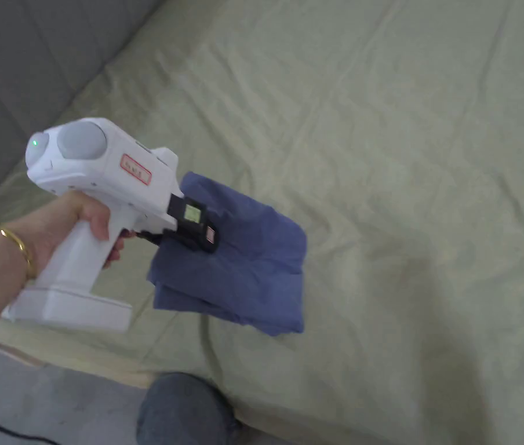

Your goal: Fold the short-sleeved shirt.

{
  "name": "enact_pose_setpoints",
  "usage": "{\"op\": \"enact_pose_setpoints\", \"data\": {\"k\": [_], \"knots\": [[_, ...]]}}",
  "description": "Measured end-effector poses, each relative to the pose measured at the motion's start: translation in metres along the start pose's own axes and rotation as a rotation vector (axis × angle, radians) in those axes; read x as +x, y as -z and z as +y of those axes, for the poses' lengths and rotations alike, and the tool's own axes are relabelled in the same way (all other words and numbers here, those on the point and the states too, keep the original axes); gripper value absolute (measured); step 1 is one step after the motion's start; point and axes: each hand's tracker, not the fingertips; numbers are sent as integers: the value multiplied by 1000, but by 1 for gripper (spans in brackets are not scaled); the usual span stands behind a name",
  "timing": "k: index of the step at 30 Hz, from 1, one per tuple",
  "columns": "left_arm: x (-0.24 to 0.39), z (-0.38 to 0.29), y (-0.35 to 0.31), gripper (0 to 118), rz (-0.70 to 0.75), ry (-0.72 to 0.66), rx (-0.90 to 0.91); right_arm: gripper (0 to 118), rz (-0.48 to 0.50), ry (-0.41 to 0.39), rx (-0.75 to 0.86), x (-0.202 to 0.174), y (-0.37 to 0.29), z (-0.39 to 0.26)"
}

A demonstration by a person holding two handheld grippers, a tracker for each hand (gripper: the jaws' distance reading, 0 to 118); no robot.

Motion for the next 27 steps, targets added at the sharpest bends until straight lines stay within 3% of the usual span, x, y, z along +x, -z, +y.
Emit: {"op": "enact_pose_setpoints", "data": {"k": [4,8,10,12,15,17,18,19,20,22,24,27], "knots": [[-64,17,-26,21,260,-14,-12,0,31,6,-32,-15,7,-7],[-104,26,-24,36,547,-38,22,0,47,29,-76,-26,14,-17],[-109,25,-20,70,746,-9,96,0,42,40,-86,-29,17,-20],[-106,18,-21,89,872,43,218,0,33,53,-94,-27,17,-21],[-74,6,-51,92,902,23,458,0,20,49,-88,-18,11,-12],[-37,-7,-84,81,843,9,649,0,-9,15,-52,-7,0,2],[-15,-14,-99,69,803,15,730,0,-19,9,-31,-1,-6,10],[4,-12,-115,45,798,37,815,0,-35,5,-3,5,-13,20],[29,-19,-130,28,791,37,917,0,-52,1,29,12,-22,30],[76,-30,-157,9,755,86,1042,0,-91,-8,90,25,-37,51],[117,-37,-179,1,674,108,1160,0,-113,-13,168,36,-53,72],[174,-56,-202,0,572,176,1293,0,-158,-27,259,48,-78,100]]}}
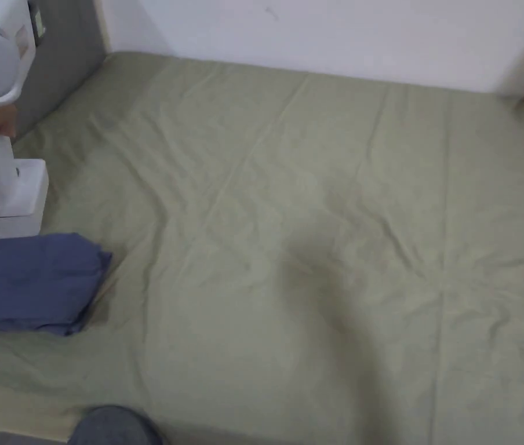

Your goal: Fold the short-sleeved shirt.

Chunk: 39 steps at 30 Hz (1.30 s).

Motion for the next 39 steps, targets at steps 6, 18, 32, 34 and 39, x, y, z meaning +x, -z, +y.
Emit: {"op": "enact_pose_setpoints", "data": {"k": [6,18,32,34,39], "knots": [[55,30,-71,0,-230,-117,114,0,-48,-9,91,18,-31,39],[135,-78,-136,0,-432,-70,12,0,-121,85,57,12,-46,-24],[123,-133,-146,0,-419,-60,-117,0,-64,132,-102,-8,-42,-90],[121,-131,-143,0,-415,-67,-117,0,-61,132,-98,-9,-43,-89],[120,-127,-147,50,-416,-53,-94,38,-67,113,-82,-10,-44,-85]]}}
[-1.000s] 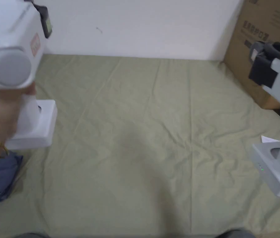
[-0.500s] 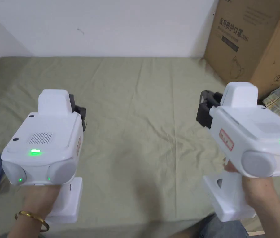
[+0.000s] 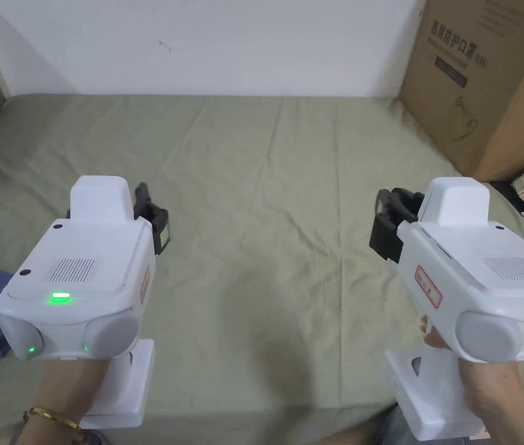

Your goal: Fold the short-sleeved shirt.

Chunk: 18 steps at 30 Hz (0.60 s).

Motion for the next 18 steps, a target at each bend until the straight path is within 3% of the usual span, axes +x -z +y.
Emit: {"op": "enact_pose_setpoints", "data": {"k": [2,4,5,8,18], "knots": [[0,2,0,66,-5,-14,-13,54,3,6,-1,2,1,2],[-1,2,1,109,-1,-25,-9,88,26,14,-4,0,1,4],[0,2,0,118,3,-25,-2,96,21,10,-5,-1,0,5],[-1,7,0,118,12,-10,1,117,10,1,8,-2,-1,6],[2,5,0,118,16,12,0,118,14,17,-3,1,2,7]]}}
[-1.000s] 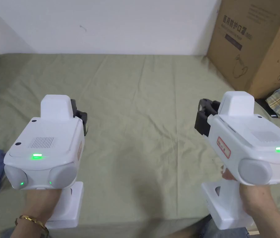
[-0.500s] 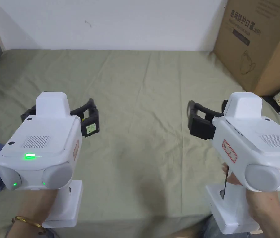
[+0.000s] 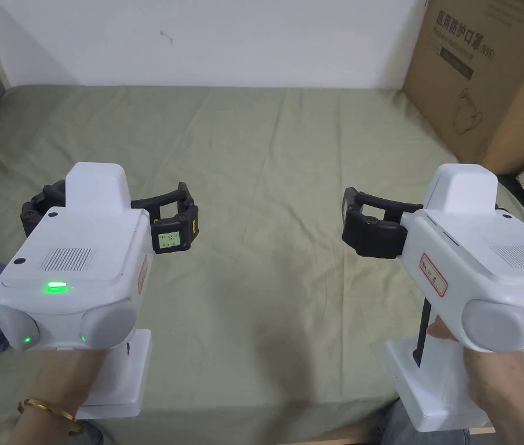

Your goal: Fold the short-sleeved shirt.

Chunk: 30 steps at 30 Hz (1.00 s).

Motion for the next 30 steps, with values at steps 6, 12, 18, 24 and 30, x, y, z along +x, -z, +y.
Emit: {"op": "enact_pose_setpoints", "data": {"k": [6,12,18,24,30], "knots": [[0,-1,0,118,-3,0,-4,118,5,1,-5,-4,1,-1],[2,-3,0,118,-5,6,-8,118,4,8,0,-6,0,0],[3,-4,-1,118,-8,8,-8,118,5,8,3,-7,0,-1],[4,-3,-3,118,-6,5,1,118,1,13,-2,-7,-1,-1],[4,-2,-4,118,-1,10,9,118,34,59,14,-7,-1,-2]]}}
